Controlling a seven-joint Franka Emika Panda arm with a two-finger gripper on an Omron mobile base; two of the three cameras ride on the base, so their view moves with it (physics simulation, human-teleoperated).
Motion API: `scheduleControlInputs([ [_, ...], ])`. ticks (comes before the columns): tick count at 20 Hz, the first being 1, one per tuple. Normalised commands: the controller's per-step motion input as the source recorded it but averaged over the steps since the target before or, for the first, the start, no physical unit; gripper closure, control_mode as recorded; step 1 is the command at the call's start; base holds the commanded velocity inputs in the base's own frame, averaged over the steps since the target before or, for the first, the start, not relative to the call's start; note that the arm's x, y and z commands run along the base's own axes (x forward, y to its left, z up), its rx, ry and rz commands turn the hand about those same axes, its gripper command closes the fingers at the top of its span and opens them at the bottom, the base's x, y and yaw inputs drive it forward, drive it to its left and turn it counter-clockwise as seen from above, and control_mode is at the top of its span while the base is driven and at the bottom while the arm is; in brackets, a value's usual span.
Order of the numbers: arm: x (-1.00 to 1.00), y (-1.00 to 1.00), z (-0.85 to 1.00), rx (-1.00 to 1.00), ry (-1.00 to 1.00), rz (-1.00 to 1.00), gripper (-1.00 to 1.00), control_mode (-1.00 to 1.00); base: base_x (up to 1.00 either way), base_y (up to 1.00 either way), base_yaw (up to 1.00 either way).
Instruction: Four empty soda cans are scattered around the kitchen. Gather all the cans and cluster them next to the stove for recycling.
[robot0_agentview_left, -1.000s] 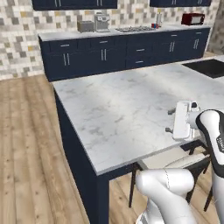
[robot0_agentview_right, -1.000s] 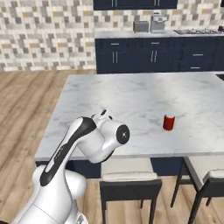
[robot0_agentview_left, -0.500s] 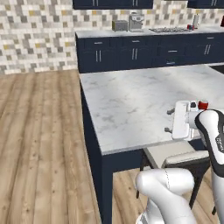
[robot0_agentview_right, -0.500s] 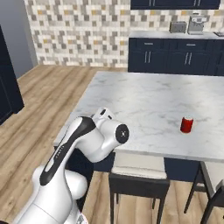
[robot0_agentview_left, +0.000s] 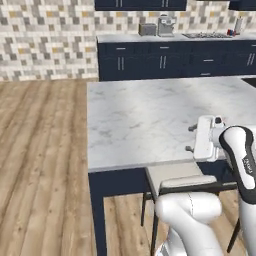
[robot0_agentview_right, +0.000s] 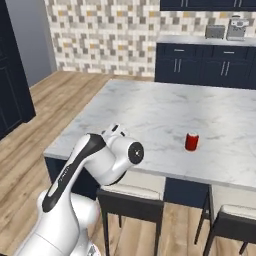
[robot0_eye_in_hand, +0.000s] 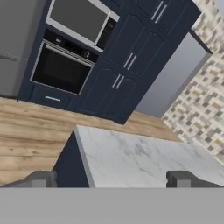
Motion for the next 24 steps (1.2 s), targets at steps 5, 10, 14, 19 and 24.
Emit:
scheduleControlInputs([
  [5,0.00,0.00,0.00,0.00,0.00,0.00,-1.00,1.00,0.00,-0.92,0.15],
  [10,0.00,0.00,0.00,0.00,0.00,0.00,-1.00,1.00,0.00,-0.91,0.13],
  [14,0.00,0.00,0.00,0.00,0.00,0.00,-1.00,1.00,0.00,-0.82,0.11],
  [19,0.00,0.00,0.00,0.00,0.00,0.00,-1.00,1.00,0.21,-0.46,0.05],
  [24,0.00,0.00,0.00,0.00,0.00,0.00,-1.00,1.00,0.46,0.03,0.01],
])
